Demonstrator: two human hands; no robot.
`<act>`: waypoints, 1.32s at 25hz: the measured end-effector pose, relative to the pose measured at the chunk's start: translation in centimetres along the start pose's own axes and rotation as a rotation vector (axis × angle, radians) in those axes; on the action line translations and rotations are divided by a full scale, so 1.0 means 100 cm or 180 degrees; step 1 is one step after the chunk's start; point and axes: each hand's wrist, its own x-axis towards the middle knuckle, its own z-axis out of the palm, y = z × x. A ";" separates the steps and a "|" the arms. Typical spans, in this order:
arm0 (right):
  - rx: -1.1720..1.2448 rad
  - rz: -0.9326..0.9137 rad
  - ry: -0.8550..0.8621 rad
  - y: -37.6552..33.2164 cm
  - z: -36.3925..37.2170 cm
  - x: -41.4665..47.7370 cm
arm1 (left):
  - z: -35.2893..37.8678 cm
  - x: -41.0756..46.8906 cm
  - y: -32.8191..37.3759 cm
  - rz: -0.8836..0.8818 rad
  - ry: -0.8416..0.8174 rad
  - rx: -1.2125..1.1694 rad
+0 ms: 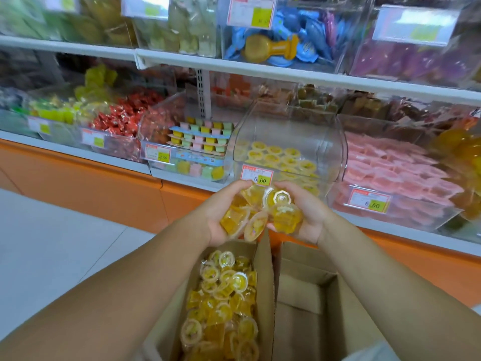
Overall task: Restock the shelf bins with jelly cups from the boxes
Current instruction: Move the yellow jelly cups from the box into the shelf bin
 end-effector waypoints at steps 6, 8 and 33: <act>0.0100 -0.0076 0.0201 -0.005 -0.011 0.000 | 0.002 0.002 -0.002 -0.0112 0.0158 -0.0365; -0.0097 -0.0213 0.0372 -0.006 -0.012 0.003 | 0.005 0.003 -0.001 -0.0167 0.0057 -0.0436; -0.3958 -0.1281 0.1806 -0.181 -0.027 0.098 | 0.002 0.004 0.072 0.0290 -0.0145 -0.1179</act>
